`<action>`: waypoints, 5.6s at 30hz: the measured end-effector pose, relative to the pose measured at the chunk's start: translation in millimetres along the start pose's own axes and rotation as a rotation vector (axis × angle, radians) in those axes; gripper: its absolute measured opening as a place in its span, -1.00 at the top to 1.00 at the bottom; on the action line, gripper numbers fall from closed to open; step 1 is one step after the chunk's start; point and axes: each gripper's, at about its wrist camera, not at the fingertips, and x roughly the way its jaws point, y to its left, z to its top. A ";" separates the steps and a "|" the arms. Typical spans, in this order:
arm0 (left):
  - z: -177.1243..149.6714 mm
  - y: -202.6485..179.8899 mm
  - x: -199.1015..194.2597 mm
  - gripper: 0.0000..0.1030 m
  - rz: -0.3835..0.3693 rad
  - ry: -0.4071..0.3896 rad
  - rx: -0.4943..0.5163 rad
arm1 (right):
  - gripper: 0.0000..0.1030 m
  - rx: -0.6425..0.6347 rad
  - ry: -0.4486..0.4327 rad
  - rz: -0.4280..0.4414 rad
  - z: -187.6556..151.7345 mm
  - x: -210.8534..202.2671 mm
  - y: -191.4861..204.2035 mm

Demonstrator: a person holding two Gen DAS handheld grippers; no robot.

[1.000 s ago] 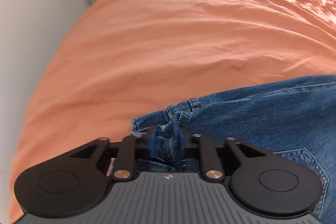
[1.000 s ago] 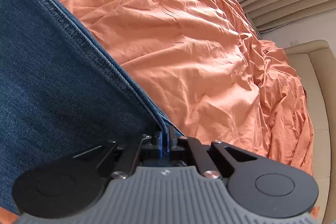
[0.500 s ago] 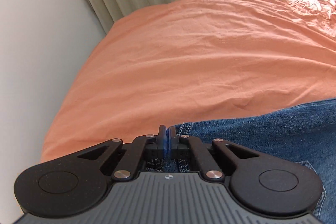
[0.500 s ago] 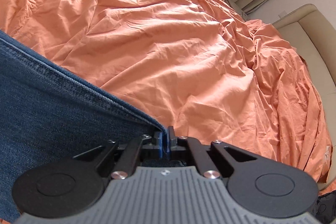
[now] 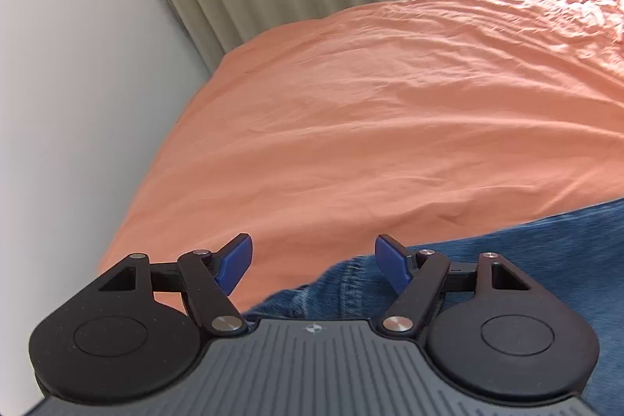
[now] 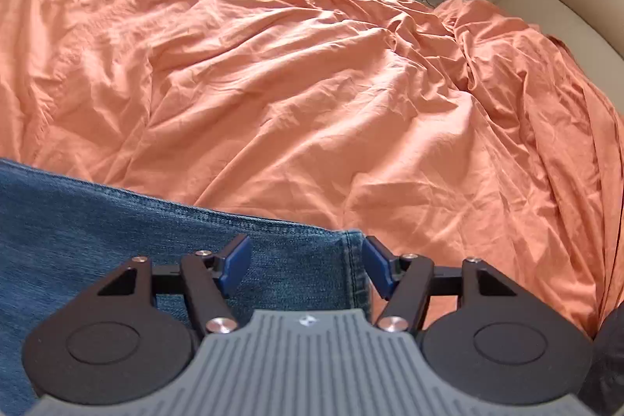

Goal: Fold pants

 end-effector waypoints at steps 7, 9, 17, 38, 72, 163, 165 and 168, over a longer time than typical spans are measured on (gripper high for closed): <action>-5.4 -26.7 -48.5 -0.31 -0.241 0.022 -0.031 | 0.10 0.384 -0.010 0.136 -53.8 -57.0 -65.8; -7.0 -43.6 -61.5 -0.23 -0.290 0.018 -0.021 | 0.10 0.476 -0.010 0.175 -77.4 -67.1 -79.7; -15.5 -119.3 -88.5 -0.08 -0.414 0.027 0.024 | 0.39 0.831 -0.014 0.323 -151.3 -47.2 -114.8; 4.5 -327.2 -83.6 0.18 -0.624 0.073 0.183 | 0.94 1.044 -0.049 0.476 -201.8 12.6 -130.5; 39.5 -466.0 -43.3 0.80 -0.683 0.084 0.234 | 0.96 1.234 -0.146 0.601 -225.6 33.4 -130.2; -12.9 -218.9 -18.8 0.88 -0.680 -0.066 -0.120 | 1.00 0.174 -0.166 0.410 -31.5 -26.4 169.6; -17.6 -223.6 -3.8 0.89 -0.674 -0.026 -0.131 | 1.00 0.186 -0.136 0.434 -20.7 -6.3 174.9; -23.3 -230.6 8.7 0.88 -0.650 0.009 -0.119 | 1.00 0.172 -0.114 0.437 -12.2 16.4 186.2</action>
